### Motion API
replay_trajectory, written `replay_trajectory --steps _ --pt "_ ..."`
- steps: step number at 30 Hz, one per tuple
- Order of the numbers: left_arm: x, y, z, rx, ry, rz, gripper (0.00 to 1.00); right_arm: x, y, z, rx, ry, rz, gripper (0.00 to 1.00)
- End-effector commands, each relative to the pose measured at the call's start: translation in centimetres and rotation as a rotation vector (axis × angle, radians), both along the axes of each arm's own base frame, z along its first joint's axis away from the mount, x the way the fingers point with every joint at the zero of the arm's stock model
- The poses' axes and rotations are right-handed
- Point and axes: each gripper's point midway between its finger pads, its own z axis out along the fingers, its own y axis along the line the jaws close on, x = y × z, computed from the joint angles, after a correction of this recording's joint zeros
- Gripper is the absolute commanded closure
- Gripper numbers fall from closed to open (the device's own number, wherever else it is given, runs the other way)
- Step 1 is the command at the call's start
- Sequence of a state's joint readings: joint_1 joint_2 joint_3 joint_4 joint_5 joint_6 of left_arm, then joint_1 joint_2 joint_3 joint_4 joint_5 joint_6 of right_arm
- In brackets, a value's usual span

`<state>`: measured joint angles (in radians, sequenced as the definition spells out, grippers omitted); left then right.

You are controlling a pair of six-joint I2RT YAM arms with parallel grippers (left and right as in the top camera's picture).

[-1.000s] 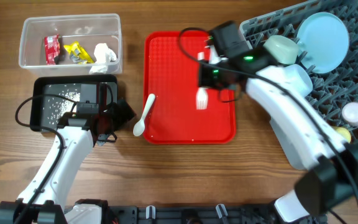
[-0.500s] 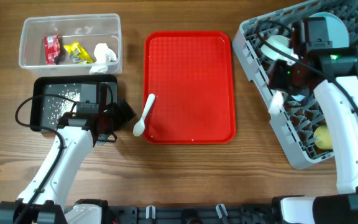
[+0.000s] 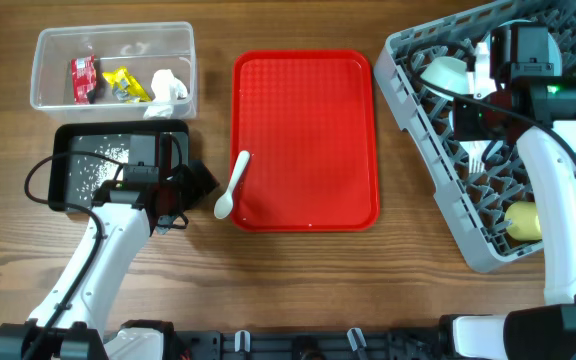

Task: Sort waste into correct bins and load items into the dishwasher rack
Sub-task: 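Carry the white fork into the rack and drop it with the right gripper, then move the right gripper back to the white spoon on the red tray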

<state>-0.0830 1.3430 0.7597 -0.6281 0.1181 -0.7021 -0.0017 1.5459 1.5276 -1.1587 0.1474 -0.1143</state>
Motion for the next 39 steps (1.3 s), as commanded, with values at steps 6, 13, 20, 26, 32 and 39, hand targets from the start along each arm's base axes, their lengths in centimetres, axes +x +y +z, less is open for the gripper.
replay_trajectory --steps 6,13,20,26,32,39 --pt "-0.1 -0.1 -0.2 -0.008 0.008 0.011 0.00 0.1 -0.3 -3.5 -0.103 0.173 0.271 0.96" --pt "-0.2 -0.1 -0.2 -0.008 0.008 0.011 0.00 0.2 -0.3 -5.4 -0.093 0.234 0.270 0.01" --pt "-0.1 -0.1 -0.2 -0.008 0.008 0.010 0.00 0.6 1.5 -5.0 0.016 0.191 0.230 0.00" --pt "-0.1 -0.1 -0.2 -0.008 0.008 0.011 0.00 0.9 16.8 2.7 0.903 0.020 0.421 0.00" --pt "-0.2 -0.1 -0.2 -0.008 0.008 0.010 0.00 2.2 22.3 4.9 1.013 -0.035 0.469 0.00" --pt "-0.1 -0.1 -0.2 -0.008 0.008 0.011 0.00 3.5 26.6 -1.6 0.690 -0.011 0.069 0.00"
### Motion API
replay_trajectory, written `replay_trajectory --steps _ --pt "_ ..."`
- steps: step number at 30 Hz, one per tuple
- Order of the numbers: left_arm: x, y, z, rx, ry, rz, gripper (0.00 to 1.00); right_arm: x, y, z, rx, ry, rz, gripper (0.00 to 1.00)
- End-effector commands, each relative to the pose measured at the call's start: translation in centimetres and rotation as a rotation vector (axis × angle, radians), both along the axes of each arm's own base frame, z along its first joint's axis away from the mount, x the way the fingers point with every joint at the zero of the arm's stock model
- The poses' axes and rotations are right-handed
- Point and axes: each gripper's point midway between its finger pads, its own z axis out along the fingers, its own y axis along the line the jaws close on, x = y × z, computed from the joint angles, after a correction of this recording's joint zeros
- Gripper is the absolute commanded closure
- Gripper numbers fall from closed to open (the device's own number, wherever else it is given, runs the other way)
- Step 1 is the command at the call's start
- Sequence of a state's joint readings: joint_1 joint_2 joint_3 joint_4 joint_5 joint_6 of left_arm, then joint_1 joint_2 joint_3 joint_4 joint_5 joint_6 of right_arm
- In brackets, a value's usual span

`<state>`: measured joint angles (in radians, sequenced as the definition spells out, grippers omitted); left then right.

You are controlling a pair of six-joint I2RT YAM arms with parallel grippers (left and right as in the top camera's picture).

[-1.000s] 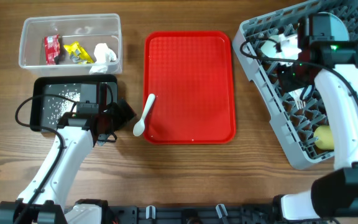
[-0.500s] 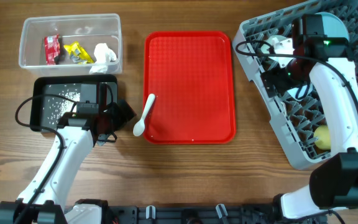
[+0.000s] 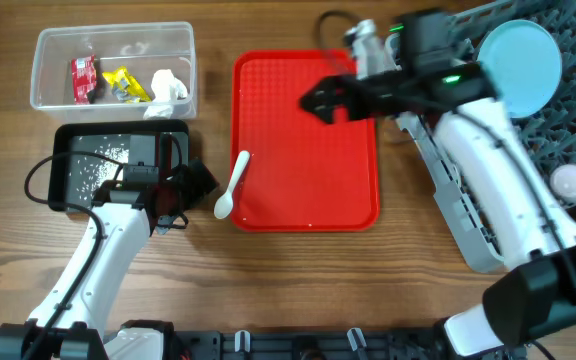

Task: Sort waste into correct bins and load items into the dishwasher rack
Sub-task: 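Move the right gripper back to the white spoon on the red tray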

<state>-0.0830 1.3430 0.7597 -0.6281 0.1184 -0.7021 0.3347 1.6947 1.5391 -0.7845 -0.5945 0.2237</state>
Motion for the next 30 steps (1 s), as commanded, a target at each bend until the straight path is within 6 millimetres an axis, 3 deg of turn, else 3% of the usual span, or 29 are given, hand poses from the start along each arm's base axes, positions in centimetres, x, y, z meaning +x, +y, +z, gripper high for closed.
replay_trajectory --steps 1,5,8,13,19,30 --pt "-0.1 -0.1 -0.2 -0.008 0.008 0.011 0.00 1.2 1.7 -4.2 -0.163 0.127 -0.340 0.00" --pt "-0.1 -0.1 -0.2 -0.007 0.008 0.011 0.00 1.2 5.5 -8.5 -0.148 0.241 -0.407 0.00" --pt "-0.1 -0.1 -0.2 -0.008 0.008 0.011 0.00 0.8 8.3 -12.0 -0.141 0.293 -0.358 0.00" --pt "-0.1 -0.1 -0.2 -0.008 0.008 0.011 0.00 -0.2 10.5 -17.2 -0.184 0.358 -0.323 0.13" --pt "-0.1 -0.1 -0.2 -0.008 0.008 0.011 0.01 -0.6 11.1 -18.9 -0.229 0.337 -0.323 0.26" --pt "-0.1 -0.1 -0.2 -0.008 0.008 0.011 0.00 0.0 10.7 -20.5 -0.299 0.271 -0.344 0.33"
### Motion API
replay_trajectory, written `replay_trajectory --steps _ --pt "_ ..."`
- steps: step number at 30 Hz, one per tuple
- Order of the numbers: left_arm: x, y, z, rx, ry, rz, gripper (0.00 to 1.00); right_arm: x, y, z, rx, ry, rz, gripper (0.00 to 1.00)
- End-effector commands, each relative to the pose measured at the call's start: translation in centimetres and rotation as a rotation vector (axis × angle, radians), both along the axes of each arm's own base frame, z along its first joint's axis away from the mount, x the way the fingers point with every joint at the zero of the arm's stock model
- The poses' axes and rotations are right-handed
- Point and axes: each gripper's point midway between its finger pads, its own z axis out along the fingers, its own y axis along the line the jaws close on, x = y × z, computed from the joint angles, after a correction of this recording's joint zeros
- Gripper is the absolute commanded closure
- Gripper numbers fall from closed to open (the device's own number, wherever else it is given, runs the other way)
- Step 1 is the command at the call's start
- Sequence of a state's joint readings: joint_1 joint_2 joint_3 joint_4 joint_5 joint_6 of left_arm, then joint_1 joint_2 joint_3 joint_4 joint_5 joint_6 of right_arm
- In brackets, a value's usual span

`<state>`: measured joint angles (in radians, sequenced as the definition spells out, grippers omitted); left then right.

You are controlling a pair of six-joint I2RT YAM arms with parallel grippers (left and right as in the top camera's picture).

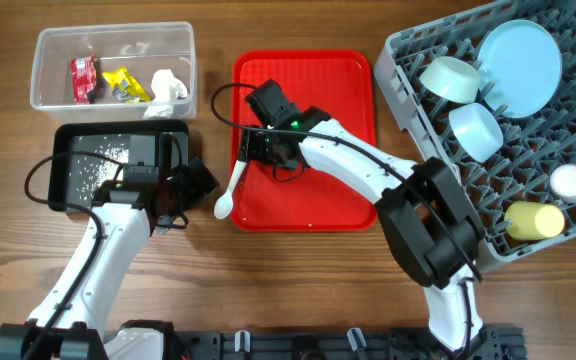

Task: Sort waste into correct bins and load items into the dishwasher rack
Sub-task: 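Move the right gripper back to the white spoon on the red tray, then grasp the white spoon handle with the right gripper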

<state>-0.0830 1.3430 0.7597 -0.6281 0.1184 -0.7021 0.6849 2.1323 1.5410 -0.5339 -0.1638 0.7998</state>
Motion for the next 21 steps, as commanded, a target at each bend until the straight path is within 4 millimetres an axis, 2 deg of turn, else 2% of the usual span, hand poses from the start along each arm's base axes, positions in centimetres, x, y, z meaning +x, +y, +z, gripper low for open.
replay_trajectory --steps 1,10,15,19,21 --pt "-0.1 -0.1 -0.2 -0.008 0.008 0.011 0.00 0.5 0.1 -1.4 -0.041 -0.023 0.005 0.33" --pt "-0.1 -0.1 -0.2 -0.008 0.008 0.011 0.00 -0.3 1.7 -2.9 -0.064 -0.046 0.039 0.34" --pt "-0.1 -0.1 -0.2 -0.008 0.008 0.011 0.00 -0.1 2.1 -2.9 -0.057 -0.066 0.058 0.33" --pt "-0.1 -0.1 -0.2 -0.007 0.008 0.011 0.00 -0.2 2.1 -3.0 -0.056 -0.063 0.064 0.41" --pt "-0.1 -0.1 -0.2 -0.008 0.008 0.011 0.00 -1.3 2.4 -3.5 -0.066 -0.034 0.085 0.47"
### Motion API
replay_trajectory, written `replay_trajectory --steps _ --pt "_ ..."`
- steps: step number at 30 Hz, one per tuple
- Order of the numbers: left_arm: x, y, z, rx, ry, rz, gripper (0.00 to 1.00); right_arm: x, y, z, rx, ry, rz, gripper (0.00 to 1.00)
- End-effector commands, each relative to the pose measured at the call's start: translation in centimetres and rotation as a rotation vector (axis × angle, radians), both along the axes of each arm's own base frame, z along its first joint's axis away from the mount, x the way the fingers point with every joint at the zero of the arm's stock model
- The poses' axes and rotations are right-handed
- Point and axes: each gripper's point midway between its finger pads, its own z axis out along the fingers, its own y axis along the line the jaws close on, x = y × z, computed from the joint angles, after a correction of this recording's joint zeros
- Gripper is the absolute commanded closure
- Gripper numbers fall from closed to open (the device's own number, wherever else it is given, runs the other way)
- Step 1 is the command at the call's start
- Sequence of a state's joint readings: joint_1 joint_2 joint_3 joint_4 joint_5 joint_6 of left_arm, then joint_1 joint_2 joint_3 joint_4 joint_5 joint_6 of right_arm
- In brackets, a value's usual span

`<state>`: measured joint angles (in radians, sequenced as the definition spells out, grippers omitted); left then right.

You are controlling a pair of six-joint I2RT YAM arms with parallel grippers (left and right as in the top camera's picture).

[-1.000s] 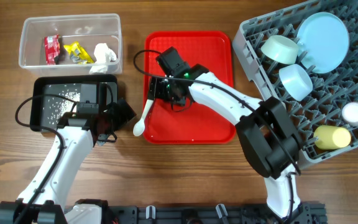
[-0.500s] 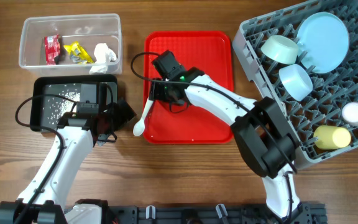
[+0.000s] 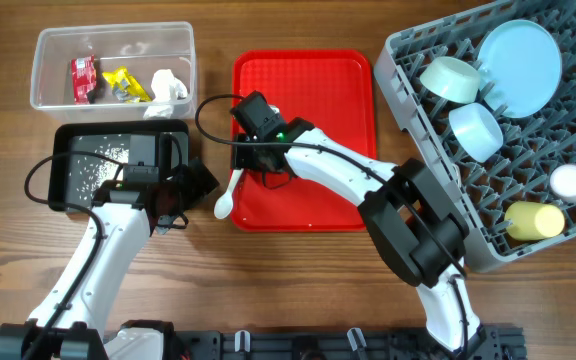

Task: Sort waste into correct bins and load items into the dishwasher rack
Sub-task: 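Grasp the white spoon handle with the right gripper, then carry the white spoon into the rack and release it with the right gripper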

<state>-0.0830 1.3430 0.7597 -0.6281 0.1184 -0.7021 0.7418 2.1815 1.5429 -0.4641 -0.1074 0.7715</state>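
A white plastic spoon (image 3: pixel 228 193) lies over the left rim of the red tray (image 3: pixel 318 190), its bowl on the wood and its handle pointing up onto the tray. My right gripper (image 3: pixel 251 158) is down over the top of the handle, hiding it; its fingers are hidden under the wrist, so I cannot make out their state. My left gripper (image 3: pixel 198 180) rests on the table just left of the spoon, beside the black bin, holding nothing that I can see. The grey dishwasher rack (image 3: pixel 418 120) at the right holds a blue plate (image 3: pixel 518 55), two bowls, a cup and a yellow item.
A clear bin (image 3: pixel 43 75) at the back left holds a red wrapper, a yellow wrapper and crumpled white paper. Below it a black bin (image 3: pixel 63 175) holds white crumbs. The right arm stretches across the tray from the lower right.
My right gripper has shifted a little left and toward the tray's left rim, and now sits over the top of the spoon handle. The spoon and the left arm have not moved.
My right gripper was over the rack at the far right. Then it was above the tray's upper right part. Then it stood at the tray's left side near the spoon, and now it covers the spoon handle. The left arm stayed still throughout.
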Motion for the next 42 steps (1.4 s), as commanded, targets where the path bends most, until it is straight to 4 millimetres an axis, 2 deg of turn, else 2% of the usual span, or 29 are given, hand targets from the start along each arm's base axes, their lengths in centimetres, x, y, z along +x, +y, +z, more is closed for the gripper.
replay_trajectory --steps 1,5,9,13,18,27,30,33,36,38,40,42 --pt "-0.1 -0.1 -0.2 -0.008 0.008 0.011 0.00 -1.1 0.2 -2.2 -0.053 0.026 0.029 0.48" --pt "-0.1 -0.1 -0.2 -0.008 0.008 0.011 0.00 -0.8 0.2 -2.4 -0.078 -0.005 0.018 0.51" --pt "-0.1 -0.1 -0.2 -0.008 0.008 0.011 0.00 -0.7 0.2 -2.7 -0.081 -0.003 0.015 0.61" --pt "-0.1 -0.1 -0.2 -0.008 0.008 0.011 0.00 -0.9 0.1 -3.3 -0.087 0.010 0.017 0.67" --pt "-0.1 -0.1 -0.2 -0.008 0.008 0.011 0.00 -1.0 0.1 -3.3 -0.083 0.015 0.011 0.76" --pt "-0.1 -0.1 -0.2 -0.008 0.008 0.011 0.00 -0.3 -0.6 -3.3 -0.039 0.060 -0.016 0.85" --pt "-0.1 -0.1 -0.2 -0.008 0.008 0.011 0.00 -0.2 -0.9 -3.3 -0.023 0.079 -0.019 0.94" --pt "-0.1 -0.1 -0.2 -0.008 0.008 0.011 0.00 -0.1 -1.1 -3.1 -0.004 0.102 -0.016 0.96" --pt "-0.1 -0.1 -0.2 -0.008 0.008 0.011 0.00 0.5 -1.9 -1.9 0.014 0.107 0.009 0.96" --pt "-0.1 -0.1 -0.2 -0.008 0.008 0.011 0.00 1.2 -3.3 -0.2 0.008 0.100 0.016 0.96" --pt "-0.1 -0.1 -0.2 -0.008 0.008 0.011 0.00 2.0 -4.9 1.9 -0.005 0.074 0.039 0.96" --pt "-0.1 -0.1 -0.2 -0.007 0.008 0.011 0.00 3.0 -7.0 5.5 -0.010 0.007 0.130 0.96"
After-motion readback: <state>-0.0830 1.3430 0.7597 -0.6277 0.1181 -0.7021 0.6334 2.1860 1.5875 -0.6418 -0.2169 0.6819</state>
